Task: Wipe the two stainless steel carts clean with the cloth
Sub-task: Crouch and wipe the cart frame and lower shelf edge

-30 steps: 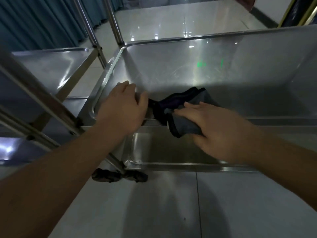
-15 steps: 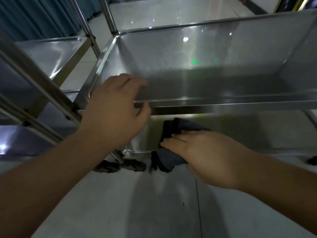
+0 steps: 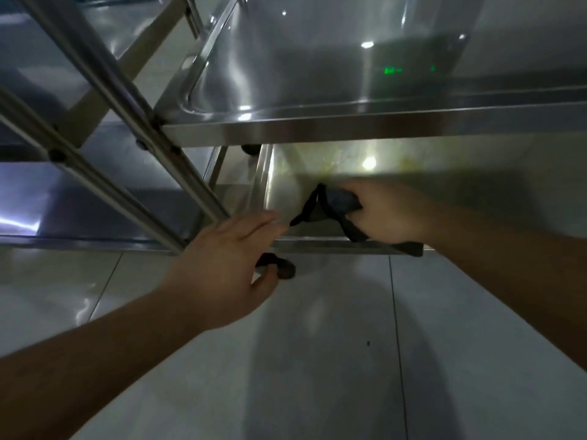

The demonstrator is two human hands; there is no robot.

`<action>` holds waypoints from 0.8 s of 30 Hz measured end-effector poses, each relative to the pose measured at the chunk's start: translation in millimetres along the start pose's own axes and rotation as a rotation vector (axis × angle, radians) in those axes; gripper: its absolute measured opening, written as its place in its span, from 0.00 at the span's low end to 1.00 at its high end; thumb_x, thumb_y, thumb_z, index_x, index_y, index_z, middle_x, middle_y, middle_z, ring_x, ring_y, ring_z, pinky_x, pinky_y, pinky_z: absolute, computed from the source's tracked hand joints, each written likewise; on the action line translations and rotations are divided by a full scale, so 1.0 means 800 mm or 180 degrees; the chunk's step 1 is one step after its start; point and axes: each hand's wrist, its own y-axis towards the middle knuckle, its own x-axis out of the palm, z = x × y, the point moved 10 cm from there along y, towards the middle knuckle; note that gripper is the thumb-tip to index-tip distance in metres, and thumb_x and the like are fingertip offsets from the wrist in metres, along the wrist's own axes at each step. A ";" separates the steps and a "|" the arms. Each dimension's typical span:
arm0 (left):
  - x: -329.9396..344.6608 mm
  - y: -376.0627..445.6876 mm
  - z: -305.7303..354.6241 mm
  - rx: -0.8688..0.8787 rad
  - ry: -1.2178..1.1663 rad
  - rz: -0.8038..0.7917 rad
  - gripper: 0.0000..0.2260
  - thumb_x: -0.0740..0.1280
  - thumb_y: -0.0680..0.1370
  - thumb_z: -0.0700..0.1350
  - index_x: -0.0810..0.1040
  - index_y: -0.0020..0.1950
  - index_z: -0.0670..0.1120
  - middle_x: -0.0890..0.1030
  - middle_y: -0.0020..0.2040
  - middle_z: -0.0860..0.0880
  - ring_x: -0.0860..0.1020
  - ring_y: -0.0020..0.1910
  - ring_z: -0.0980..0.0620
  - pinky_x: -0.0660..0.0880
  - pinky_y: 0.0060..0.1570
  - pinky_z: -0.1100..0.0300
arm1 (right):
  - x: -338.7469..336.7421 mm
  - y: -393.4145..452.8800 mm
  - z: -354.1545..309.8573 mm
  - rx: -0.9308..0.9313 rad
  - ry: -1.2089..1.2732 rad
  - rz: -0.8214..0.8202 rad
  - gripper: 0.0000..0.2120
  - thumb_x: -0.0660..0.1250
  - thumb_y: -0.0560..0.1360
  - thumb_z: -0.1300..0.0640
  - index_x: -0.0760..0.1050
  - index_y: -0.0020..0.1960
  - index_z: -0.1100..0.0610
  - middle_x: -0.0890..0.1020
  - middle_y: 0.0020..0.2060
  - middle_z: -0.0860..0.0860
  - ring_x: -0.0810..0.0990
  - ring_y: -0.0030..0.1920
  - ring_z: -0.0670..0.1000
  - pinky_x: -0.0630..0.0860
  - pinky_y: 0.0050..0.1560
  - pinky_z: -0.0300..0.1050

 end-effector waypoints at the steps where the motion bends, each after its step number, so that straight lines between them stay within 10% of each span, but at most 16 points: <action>1: 0.014 -0.003 -0.013 -0.0055 -0.0014 -0.0140 0.25 0.68 0.79 0.53 0.75 0.76 0.51 0.74 0.77 0.51 0.75 0.73 0.47 0.71 0.71 0.48 | 0.004 0.011 0.005 0.0086 0.0037 0.0013 0.11 0.63 0.77 0.60 0.74 0.48 0.42 0.77 0.41 0.43 0.77 0.43 0.47 0.68 0.41 0.44; 8: 0.083 -0.005 -0.097 -0.0322 0.0087 -0.0774 0.19 0.70 0.78 0.52 0.79 0.68 0.52 0.81 0.64 0.51 0.80 0.61 0.47 0.76 0.62 0.54 | 0.007 0.085 0.012 0.0563 -0.0016 0.0429 0.06 0.64 0.75 0.63 0.75 0.51 0.56 0.76 0.43 0.52 0.75 0.42 0.53 0.66 0.36 0.44; 13: 0.123 -0.018 -0.173 -0.1400 -0.0729 -0.0946 0.17 0.70 0.79 0.56 0.79 0.68 0.61 0.77 0.56 0.60 0.79 0.52 0.56 0.74 0.47 0.63 | 0.007 0.141 -0.011 0.0656 -0.0174 0.0999 0.12 0.63 0.76 0.64 0.73 0.59 0.62 0.80 0.56 0.62 0.79 0.56 0.64 0.74 0.54 0.49; 18: 0.146 -0.020 -0.212 -0.2113 -0.1679 -0.0639 0.23 0.73 0.76 0.59 0.76 0.67 0.52 0.80 0.59 0.56 0.80 0.57 0.55 0.78 0.60 0.54 | 0.074 0.186 -0.030 0.0668 0.0276 0.0882 0.23 0.65 0.76 0.64 0.70 0.71 0.58 0.79 0.63 0.59 0.79 0.62 0.62 0.73 0.54 0.47; 24: 0.130 0.018 -0.220 -0.2171 -0.2665 0.0836 0.10 0.75 0.77 0.56 0.80 0.54 0.55 0.83 0.42 0.65 0.81 0.44 0.68 0.76 0.44 0.67 | 0.226 0.195 -0.038 0.0011 -0.0348 -0.0511 0.35 0.53 0.83 0.38 0.42 0.84 0.47 0.42 0.83 0.47 0.39 0.83 0.52 0.39 0.81 0.50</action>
